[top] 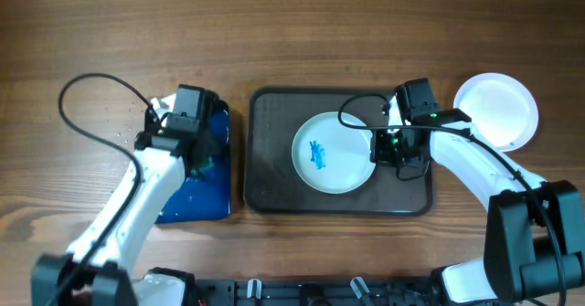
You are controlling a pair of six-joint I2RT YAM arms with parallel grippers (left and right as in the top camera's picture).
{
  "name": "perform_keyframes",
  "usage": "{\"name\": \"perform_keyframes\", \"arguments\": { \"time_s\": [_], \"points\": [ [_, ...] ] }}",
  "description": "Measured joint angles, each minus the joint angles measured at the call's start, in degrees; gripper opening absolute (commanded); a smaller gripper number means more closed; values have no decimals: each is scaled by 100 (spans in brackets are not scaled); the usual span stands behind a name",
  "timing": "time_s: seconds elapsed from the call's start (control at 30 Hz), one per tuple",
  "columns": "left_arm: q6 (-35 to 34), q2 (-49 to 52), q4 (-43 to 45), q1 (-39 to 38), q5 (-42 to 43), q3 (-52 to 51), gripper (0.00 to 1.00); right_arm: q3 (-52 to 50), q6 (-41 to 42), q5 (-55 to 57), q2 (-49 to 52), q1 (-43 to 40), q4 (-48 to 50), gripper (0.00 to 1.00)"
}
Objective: Clean dirty plates on tray and stack at the side
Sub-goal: 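Lift the sponge from the blue tray with the left gripper toward the plate, then scrub the held plate with the sponge in the left gripper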
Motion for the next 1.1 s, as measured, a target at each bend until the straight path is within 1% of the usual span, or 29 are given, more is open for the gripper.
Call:
{"name": "perform_keyframes", "arguments": {
  "time_s": [0.03,0.13,0.47,0.6,0.9,1.1],
  "points": [
    [-37,334,-31,131,439,-61,4,0,0,0,0,0,-13,4],
    [-66,444,24,173,870,-63,4,0,0,0,0,0,-20,4],
    [-81,442,256,118,1545,-61,4,0,0,0,0,0,-24,4],
    [-76,426,549,-208,1928,-63,4,0,0,0,0,0,-24,4],
    [-85,420,1637,-1600,2975,-63,4,0,0,-20,0,0,-26,4],
    [-291,640,2573,-1908,3630,-61,4,0,-2,-192,0,0,-24,4]
  ]
}}
